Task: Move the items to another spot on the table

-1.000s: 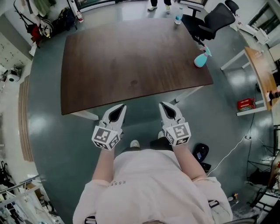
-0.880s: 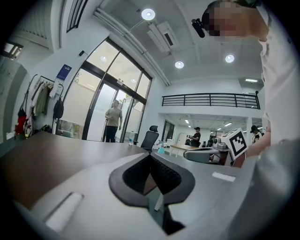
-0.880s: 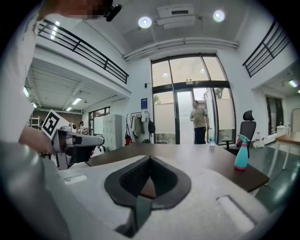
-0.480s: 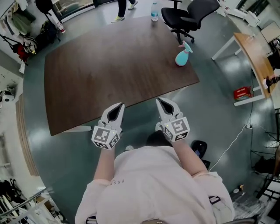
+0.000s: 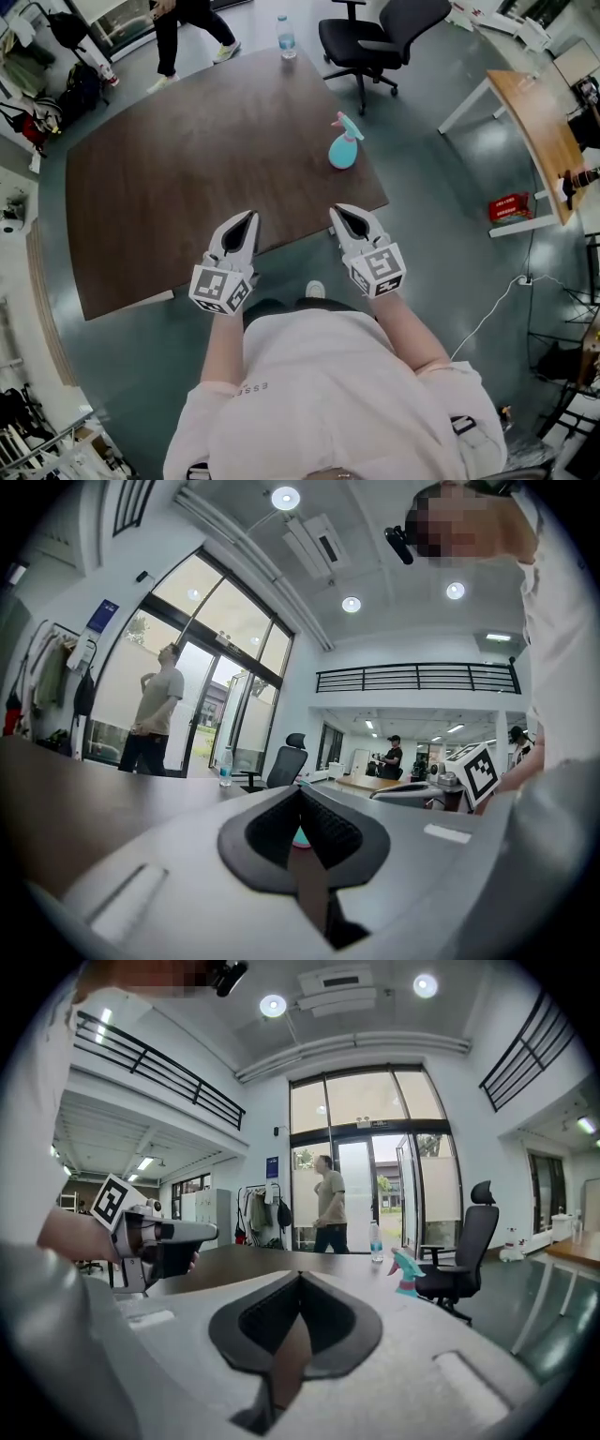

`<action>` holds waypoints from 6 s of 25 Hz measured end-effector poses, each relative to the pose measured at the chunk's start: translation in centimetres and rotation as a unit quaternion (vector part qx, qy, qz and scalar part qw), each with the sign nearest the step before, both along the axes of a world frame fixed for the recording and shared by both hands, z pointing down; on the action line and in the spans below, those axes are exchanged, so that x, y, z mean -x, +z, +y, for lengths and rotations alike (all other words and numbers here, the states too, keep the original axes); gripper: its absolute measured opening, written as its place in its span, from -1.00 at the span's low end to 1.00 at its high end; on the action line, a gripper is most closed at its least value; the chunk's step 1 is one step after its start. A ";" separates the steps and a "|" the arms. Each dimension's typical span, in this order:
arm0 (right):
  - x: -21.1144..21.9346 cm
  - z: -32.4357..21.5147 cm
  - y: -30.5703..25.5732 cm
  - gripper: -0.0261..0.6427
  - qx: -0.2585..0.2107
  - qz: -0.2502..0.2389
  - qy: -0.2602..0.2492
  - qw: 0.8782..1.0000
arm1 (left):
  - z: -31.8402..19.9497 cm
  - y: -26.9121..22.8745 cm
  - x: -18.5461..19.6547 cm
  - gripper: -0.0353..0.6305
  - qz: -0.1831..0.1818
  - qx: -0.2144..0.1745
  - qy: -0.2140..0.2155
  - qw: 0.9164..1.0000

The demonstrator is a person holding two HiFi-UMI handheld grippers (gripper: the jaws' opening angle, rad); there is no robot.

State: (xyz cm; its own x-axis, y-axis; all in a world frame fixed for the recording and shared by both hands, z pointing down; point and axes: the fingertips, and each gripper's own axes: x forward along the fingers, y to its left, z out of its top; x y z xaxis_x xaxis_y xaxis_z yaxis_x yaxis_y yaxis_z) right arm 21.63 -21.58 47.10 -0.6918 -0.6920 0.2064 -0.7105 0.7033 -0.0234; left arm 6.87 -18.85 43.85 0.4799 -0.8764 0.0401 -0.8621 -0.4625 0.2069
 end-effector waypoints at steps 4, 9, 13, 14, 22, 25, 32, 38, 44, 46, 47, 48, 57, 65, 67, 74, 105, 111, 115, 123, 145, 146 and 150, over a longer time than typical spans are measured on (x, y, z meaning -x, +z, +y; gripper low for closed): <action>-2.6 -3.0 0.2 -0.94 -0.002 -0.004 0.015 1.000 | -3.1 -0.6 -2.7 -0.85 0.007 0.000 0.015 1.000; -3.4 -6.6 0.4 -0.95 -0.002 -0.009 0.028 1.000 | -6.9 -0.6 -3.4 -0.85 0.003 0.003 0.030 1.000; -3.9 -9.5 -0.1 -0.94 -0.016 -0.015 0.051 0.998 | -10.4 0.4 -3.7 -0.85 0.001 0.016 0.054 0.998; -4.1 -10.2 -0.2 -0.94 -0.018 -0.015 0.056 0.998 | -11.2 0.6 -3.9 -0.85 0.001 0.017 0.059 0.998; -5.3 -17.0 0.3 -0.50 -0.009 0.000 0.090 0.996 | -16.9 1.0 -5.4 -0.85 0.009 0.031 0.087 0.996; -5.5 -19.0 1.7 -0.26 0.005 0.001 0.092 0.996 | -18.6 2.0 -5.9 -0.85 0.011 0.041 0.090 0.995; -5.0 -21.6 5.8 -0.15 0.037 0.003 0.059 0.998 | -21.2 5.0 -7.1 -0.85 0.012 0.061 0.093 0.994; -3.9 -22.1 8.1 -0.18 0.048 0.003 0.044 0.998 | -21.7 6.9 -6.7 -0.85 0.013 0.074 0.094 0.993; -4.2 -22.0 8.1 -0.50 0.038 0.009 0.045 0.998 | -21.3 7.6 -6.8 -0.85 0.011 0.080 0.090 0.993; -4.3 -21.9 8.1 -0.51 0.042 0.015 0.045 0.998 | -21.0 7.3 -6.6 -0.85 0.011 0.079 0.089 0.993; -4.4 -21.8 8.0 -0.52 0.046 0.018 0.046 0.998 | -20.8 7.1 -6.5 -0.85 0.012 0.078 0.088 0.993; -4.4 -21.7 7.9 -0.52 0.049 0.019 0.049 0.997 | -20.7 6.8 -6.3 -0.85 0.012 0.077 0.086 0.993; -5.4 -18.8 3.2 -0.53 0.030 0.003 0.047 0.998 | -18.3 2.7 -5.7 -0.85 0.007 0.049 0.064 0.997; -6.5 -14.3 0.1 -0.53 -0.004 0.012 0.014 1.000 | -12.8 -0.4 -6.6 -0.85 0.001 0.014 0.035 0.999; -6.3 -13.3 0.0 -0.53 -0.010 0.019 -0.001 1.000 | -11.1 -0.7 -6.3 -0.85 -0.004 0.012 0.017 1.000; -1.4 -9.1 0.8 -0.53 0.003 0.003 -0.070 0.998 | -4.8 -0.2 -1.0 -0.85 -0.006 0.021 -0.077 0.997; 45.0 17.9 -1.6 -0.53 -0.005 -0.009 -0.356 0.934 | 30.9 -1.8 39.3 -0.85 -0.007 -0.002 -0.366 0.930; 52.3 22.6 -0.5 -0.53 0.004 0.002 -0.411 0.912 | 36.7 -0.3 44.5 -0.85 0.009 0.011 -0.423 0.906; 56.8 24.5 0.1 -0.53 0.010 0.006 -0.443 0.897 | 39.1 0.5 47.8 -0.85 0.018 0.015 -0.457 0.889; 66.4 24.2 3.1 -0.53 0.027 0.010 -0.458 0.888 | 39.0 2.9 56.0 -0.85 0.018 0.038 -0.475 0.879; 81.3 19.7 7.2 -0.53 0.004 0.042 -0.426 0.904 | 31.8 5.9 71.2 -0.85 0.026 0.052 -0.403 0.913; 81.4 19.5 7.5 -0.53 0.005 0.039 -0.421 0.906 | 31.4 6.2 71.3 -0.85 0.026 0.052 -0.395 0.917; 81.5 19.2 8.3 -0.53 -0.010 0.033 -0.393 0.919 | 30.8 7.3 71.6 -0.85 0.026 0.053 -0.368 0.928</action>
State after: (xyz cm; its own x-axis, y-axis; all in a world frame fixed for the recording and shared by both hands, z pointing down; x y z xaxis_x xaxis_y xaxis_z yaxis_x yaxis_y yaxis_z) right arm -59.83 -2.43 55.41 -0.9660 0.0115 0.2582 0.0170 0.9997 0.0193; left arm -64.75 11.97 51.17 -0.2439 -0.9598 0.1393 -0.9238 0.2736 0.2679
